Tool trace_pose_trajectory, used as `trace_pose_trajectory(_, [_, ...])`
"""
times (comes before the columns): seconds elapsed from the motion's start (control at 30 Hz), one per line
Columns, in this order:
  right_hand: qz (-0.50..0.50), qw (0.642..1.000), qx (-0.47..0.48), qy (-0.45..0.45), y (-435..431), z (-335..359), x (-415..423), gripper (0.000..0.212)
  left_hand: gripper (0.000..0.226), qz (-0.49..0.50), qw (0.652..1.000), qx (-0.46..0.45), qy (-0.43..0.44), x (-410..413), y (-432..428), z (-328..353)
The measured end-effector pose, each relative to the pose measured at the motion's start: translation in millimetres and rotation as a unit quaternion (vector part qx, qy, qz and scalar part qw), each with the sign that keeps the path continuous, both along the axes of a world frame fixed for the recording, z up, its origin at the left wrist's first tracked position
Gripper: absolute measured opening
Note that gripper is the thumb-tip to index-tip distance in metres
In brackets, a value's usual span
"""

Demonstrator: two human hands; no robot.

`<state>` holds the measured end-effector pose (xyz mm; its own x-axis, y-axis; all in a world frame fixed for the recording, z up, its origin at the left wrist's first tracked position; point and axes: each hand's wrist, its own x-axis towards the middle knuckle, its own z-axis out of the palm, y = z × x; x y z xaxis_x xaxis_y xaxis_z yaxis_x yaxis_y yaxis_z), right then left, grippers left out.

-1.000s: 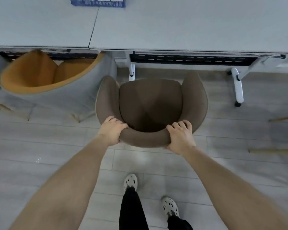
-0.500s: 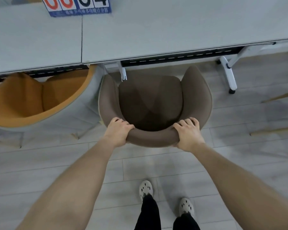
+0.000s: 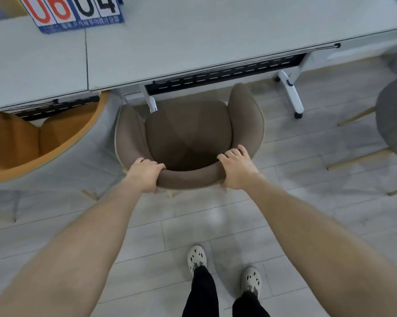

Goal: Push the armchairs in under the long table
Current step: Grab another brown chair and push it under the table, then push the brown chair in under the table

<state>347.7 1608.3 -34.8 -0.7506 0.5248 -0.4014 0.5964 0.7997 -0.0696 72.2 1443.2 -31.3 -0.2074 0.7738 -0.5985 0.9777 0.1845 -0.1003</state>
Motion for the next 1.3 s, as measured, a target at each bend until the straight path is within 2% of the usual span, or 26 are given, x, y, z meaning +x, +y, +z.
trace_pose_trajectory(0.1, [-0.021, 0.999, -0.016, 0.044, -5, 18, 33, 0.098, 0.093, 0.023, 0.997, -0.058, -0.037, 31, 26, 25])
trace_pose_trajectory(0.17, [-0.051, 0.995, -0.035, 0.077, -3, 27, 74, 0.087, 0.107, 0.027, 0.995, -0.056, -0.076, 66, 48, 42])
trace_pose_trajectory(0.2, [-0.074, 0.993, -0.048, 0.081, 0, 31, 97, 0.079, 0.107, 0.022, 0.995, -0.042, -0.084, 87, 61, 51])
trace_pose_trajectory(0.27, [-0.132, 0.986, -0.079, 0.068, 13, 38, 150, 0.069, 0.093, -0.002, 0.997, -0.004, -0.077, 134, 92, 71])
trace_pose_trajectory(0.37, [-0.211, 0.970, -0.113, 0.047, 42, 43, 245, 0.069, 0.079, -0.040, 0.996, 0.031, -0.071, 217, 145, 94])
trace_pose_trajectory(0.6, [-0.321, 0.939, -0.112, 0.043, 127, 51, 469, 0.065, 0.073, -0.119, 0.990, 0.022, -0.073, 418, 282, 93])
trace_pose_trajectory(0.73, [-0.380, 0.918, -0.108, 0.044, 172, 51, 570, 0.065, 0.071, -0.168, 0.982, 0.016, -0.086, 518, 358, 91])
trace_pose_trajectory(1.03, [-0.464, 0.884, -0.040, 0.036, 302, 51, 722, 0.065, 0.074, -0.254, 0.960, 0.054, -0.102, 680, 537, 70])
trace_pose_trajectory(1.2, [-0.471, 0.880, 0.053, 0.020, 386, 56, 791, 0.070, 0.099, -0.331, 0.931, 0.111, -0.109, 764, 636, 41])
trace_pose_trajectory(1.3, [-0.450, 0.890, 0.066, 0.012, 430, 56, 823, 0.082, 0.114, -0.375, 0.914, 0.117, -0.099, 807, 680, 27])
